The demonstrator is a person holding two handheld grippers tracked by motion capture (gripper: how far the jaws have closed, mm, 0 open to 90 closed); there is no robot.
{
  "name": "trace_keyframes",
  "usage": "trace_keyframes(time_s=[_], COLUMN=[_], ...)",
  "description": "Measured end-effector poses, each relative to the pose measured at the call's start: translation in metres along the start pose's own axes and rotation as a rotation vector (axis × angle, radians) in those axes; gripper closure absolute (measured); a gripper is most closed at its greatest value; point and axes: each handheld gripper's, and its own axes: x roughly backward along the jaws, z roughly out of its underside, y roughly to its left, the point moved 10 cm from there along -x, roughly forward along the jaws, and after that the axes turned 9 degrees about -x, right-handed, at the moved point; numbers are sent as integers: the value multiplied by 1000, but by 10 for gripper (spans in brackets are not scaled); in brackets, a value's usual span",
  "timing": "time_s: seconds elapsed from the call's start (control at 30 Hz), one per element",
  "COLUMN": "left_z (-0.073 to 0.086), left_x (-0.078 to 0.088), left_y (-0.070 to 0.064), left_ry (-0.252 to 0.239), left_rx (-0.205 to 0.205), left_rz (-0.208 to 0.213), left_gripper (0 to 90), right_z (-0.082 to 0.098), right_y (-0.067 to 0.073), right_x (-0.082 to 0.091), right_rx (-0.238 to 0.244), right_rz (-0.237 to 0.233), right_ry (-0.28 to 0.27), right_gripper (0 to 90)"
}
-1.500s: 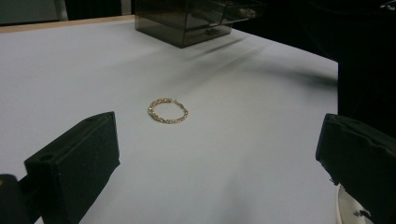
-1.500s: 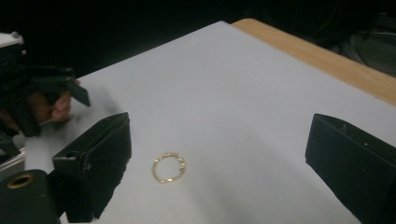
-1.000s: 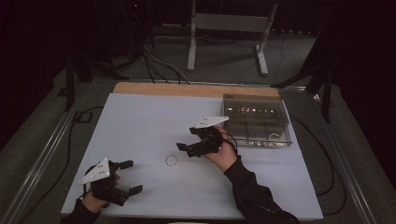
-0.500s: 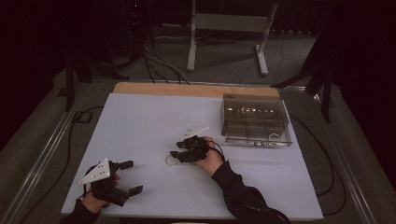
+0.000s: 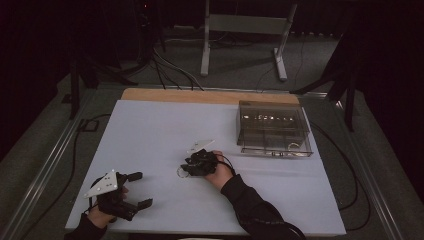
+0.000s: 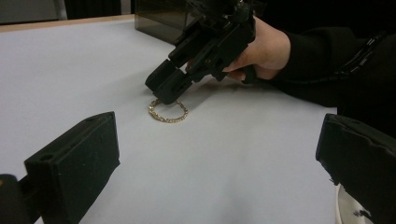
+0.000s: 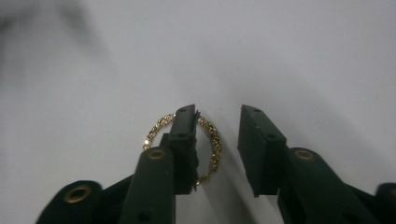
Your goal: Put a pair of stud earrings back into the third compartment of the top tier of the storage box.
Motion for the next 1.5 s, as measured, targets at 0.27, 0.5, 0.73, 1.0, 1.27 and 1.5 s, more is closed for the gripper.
trace_keyframes(time_s=[0.27,0.5,0.73,1.0,1.27,1.5], left_z=[0,0,1,1,1,1], left_x=[0,-1,0,-1,0,-1], left_y=[1,0,0,0,0,0], left_ry=[-5,-1,3,2,1,3], left_rx=[6,3,-1,1,4,5], left_rz=[-2,-2,1,1,1,3], left_gripper=[5,5,5,5,5,5], right_z=[0,0,-1,-13,-20,-22], right_y=[1,1,3,6,10,8], right_x=[-3,-4,-1,18,39,55], right_rx=[33,15,10,6,9,15], right_rz=[29,10,-6,-20,-33,-24], right_ry=[14,29,31,-9,-32,-36], right_gripper=[828,866,869,868,868,868])
